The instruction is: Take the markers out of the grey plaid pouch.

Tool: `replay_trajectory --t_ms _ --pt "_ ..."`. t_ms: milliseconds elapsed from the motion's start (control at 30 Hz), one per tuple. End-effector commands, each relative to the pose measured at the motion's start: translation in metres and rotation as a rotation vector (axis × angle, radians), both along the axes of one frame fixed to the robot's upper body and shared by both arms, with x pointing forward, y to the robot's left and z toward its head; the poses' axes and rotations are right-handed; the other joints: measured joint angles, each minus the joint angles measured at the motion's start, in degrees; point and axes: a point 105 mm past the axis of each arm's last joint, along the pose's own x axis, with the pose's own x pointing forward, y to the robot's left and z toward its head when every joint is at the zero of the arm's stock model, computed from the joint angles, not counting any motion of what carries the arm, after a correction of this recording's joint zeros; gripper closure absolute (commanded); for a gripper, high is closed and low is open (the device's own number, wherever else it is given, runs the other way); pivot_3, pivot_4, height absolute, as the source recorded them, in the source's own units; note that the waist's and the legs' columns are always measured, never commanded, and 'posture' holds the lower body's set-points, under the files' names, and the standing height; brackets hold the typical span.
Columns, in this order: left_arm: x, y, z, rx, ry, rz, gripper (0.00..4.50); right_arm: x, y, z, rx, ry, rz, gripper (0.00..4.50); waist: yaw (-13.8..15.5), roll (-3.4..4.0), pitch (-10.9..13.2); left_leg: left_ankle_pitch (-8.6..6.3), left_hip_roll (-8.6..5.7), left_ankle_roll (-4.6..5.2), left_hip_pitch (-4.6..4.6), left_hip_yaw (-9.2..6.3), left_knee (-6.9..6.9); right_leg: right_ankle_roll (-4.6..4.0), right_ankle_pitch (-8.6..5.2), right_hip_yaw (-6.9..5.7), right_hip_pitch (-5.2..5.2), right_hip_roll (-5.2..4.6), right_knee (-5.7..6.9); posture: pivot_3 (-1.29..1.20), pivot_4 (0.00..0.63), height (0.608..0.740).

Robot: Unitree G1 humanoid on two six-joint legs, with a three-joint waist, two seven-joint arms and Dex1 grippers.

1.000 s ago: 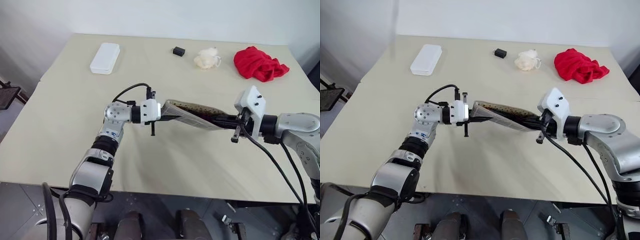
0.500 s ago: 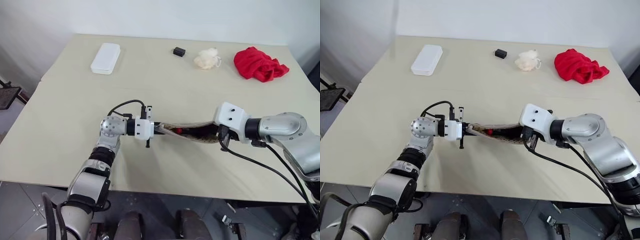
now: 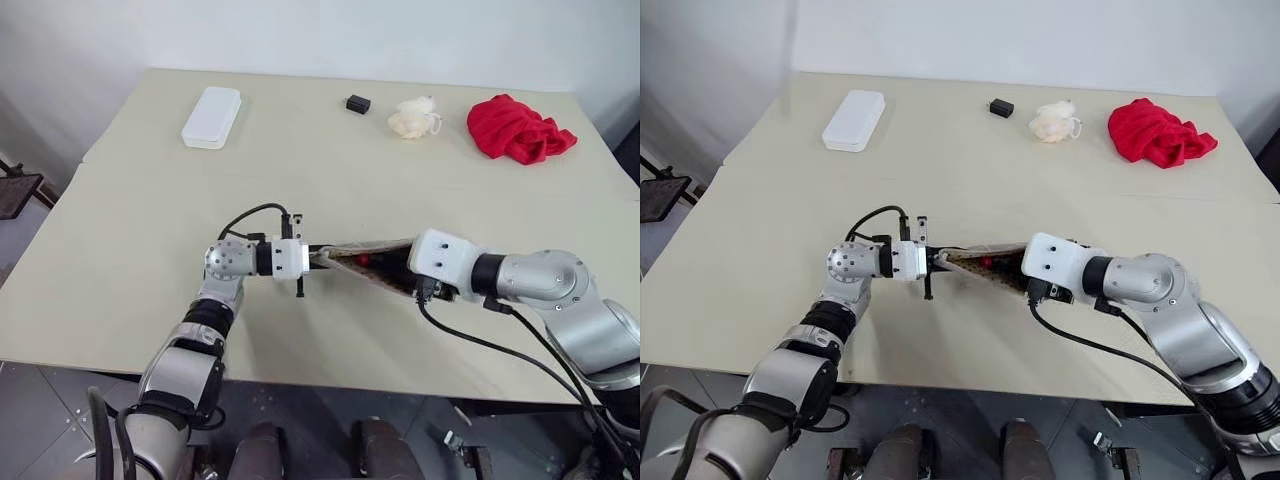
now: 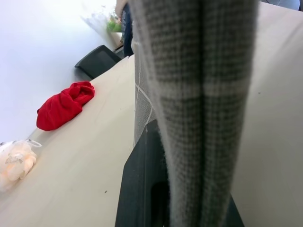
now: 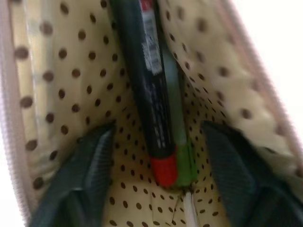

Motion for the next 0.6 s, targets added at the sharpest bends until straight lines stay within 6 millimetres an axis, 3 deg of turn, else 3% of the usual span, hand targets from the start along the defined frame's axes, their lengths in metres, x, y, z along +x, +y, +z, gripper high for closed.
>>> replay_trajectory --t_ms 33,267,467,600 --pt "0.000 -0.004 0.013 -0.040 -0.029 -0.013 4.50 -0.001 0.004 0.003 0.012 -0.024 0.016 0.66 -0.02 0.00 0.00 0.00 0.00 0.00 0.00 0.00 0.00 0.00 0.00 0.00 0.00 0.00 0.00 0.00 0.150 0.740" --pt "0.000 -0.008 0.014 -0.036 -0.021 -0.023 4.50 0.013 0.013 -0.005 0.030 -0.013 0.004 0.66 -0.27 0.00 0.00 0.00 0.00 0.00 0.02 0.04 0.01 0.00 0.00 -0.01 0.01 0.02 0.02 0.00 0.150 0.740" --pt "0.001 -0.008 0.015 -0.040 -0.019 -0.020 4.50 0.020 0.017 -0.006 0.029 -0.034 0.000 2.06 -0.51 0.00 0.00 0.00 0.00 0.00 0.01 0.03 0.01 0.00 0.00 -0.01 0.01 0.01 0.02 0.00 0.150 0.740" --pt "0.001 -0.007 0.015 -0.041 -0.015 -0.016 4.50 0.018 0.020 -0.006 0.038 -0.037 0.020 3.38 -0.76 0.00 0.00 0.00 0.00 0.00 0.01 0.03 0.01 0.00 0.00 -0.03 0.02 0.01 0.03 0.00 0.150 0.740"
